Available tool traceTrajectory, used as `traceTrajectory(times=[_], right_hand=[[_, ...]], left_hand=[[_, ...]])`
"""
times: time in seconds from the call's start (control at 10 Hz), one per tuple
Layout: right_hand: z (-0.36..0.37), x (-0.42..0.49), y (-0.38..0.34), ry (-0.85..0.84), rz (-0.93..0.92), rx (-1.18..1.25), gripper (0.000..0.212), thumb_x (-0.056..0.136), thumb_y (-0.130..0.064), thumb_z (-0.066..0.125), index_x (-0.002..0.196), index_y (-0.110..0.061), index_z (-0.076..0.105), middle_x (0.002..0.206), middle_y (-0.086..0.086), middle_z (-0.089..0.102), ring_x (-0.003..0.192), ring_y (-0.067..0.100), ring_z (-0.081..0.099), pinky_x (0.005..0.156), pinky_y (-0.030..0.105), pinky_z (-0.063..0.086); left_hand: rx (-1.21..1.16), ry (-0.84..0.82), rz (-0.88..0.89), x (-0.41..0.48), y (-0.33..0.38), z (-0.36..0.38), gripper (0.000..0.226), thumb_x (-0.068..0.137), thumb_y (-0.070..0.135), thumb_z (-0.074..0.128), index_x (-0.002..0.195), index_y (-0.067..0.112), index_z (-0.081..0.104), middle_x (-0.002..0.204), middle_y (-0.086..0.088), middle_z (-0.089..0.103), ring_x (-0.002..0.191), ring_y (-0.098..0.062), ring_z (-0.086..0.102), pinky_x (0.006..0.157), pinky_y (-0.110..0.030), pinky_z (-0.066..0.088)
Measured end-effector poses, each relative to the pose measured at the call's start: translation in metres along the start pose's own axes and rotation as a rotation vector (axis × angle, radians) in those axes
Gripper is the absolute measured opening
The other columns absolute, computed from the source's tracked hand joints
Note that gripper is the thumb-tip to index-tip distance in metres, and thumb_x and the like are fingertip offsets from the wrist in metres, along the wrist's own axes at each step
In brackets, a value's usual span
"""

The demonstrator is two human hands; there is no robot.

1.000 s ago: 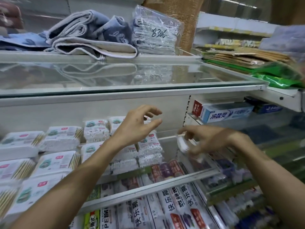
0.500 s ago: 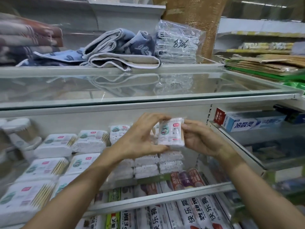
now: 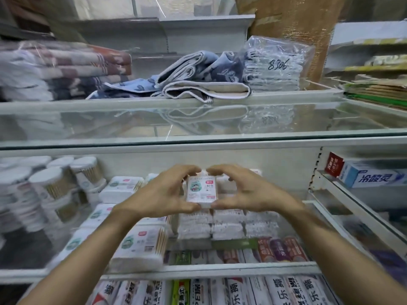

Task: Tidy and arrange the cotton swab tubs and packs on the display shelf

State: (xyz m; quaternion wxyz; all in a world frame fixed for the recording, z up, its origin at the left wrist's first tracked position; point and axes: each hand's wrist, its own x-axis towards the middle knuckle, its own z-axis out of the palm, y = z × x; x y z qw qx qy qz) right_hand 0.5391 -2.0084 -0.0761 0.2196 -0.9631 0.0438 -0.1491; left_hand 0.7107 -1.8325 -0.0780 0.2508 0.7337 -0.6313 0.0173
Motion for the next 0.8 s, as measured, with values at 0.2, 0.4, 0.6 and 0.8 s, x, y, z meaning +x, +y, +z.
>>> traceTrajectory(times=[0.2,0.4,0.6,0.8], right_hand=[[0.015,0.007,-0.005,-0.075,0.026,-0.091,0.078,0.084,-0.058,0.068,0.15,-0.034,0.034,0.15,-0.008,0.045,0.134,0.009,0.039,0.111,0.034,0.036],[0.02,0.003,-0.008,-0.088,-0.012,-0.163,0.057,0.09,-0.055,0.06,0.14,-0.031,0.048,0.148,-0.009,0.046,0.134,0.006,0.033,0.103,0.028,0.03],[0.027,0.003,-0.005,-0.017,-0.034,-0.215,0.053,0.093,-0.055,0.056,0.139,-0.03,0.053,0.151,-0.011,0.042,0.139,0.007,0.028,0.117,0.036,0.026],[0.031,-0.009,-0.022,0.205,-0.049,-0.005,0.045,0.093,-0.056,0.057,0.131,-0.032,0.056,0.136,-0.016,0.051,0.129,0.003,0.038,0.109,0.03,0.034]], left_hand=[[0.06,-0.037,-0.079,-0.013,-0.006,0.004,0.081,0.075,0.048,0.079,0.144,0.029,0.041,0.138,0.013,0.05,0.12,0.0,0.045,0.099,-0.012,0.035],[0.106,-0.095,-0.108,-0.019,-0.005,0.006,0.061,0.081,0.055,0.072,0.135,0.034,0.05,0.137,0.017,0.049,0.127,0.0,0.036,0.109,-0.026,0.032],[0.092,-0.011,-0.161,-0.024,0.002,0.022,0.061,0.085,0.055,0.067,0.139,0.031,0.05,0.154,0.009,0.033,0.143,-0.011,0.025,0.118,-0.035,0.025],[-0.008,0.23,-0.181,-0.047,0.009,0.017,0.054,0.083,0.047,0.072,0.129,0.024,0.058,0.137,0.005,0.05,0.13,-0.01,0.043,0.112,-0.031,0.035]])
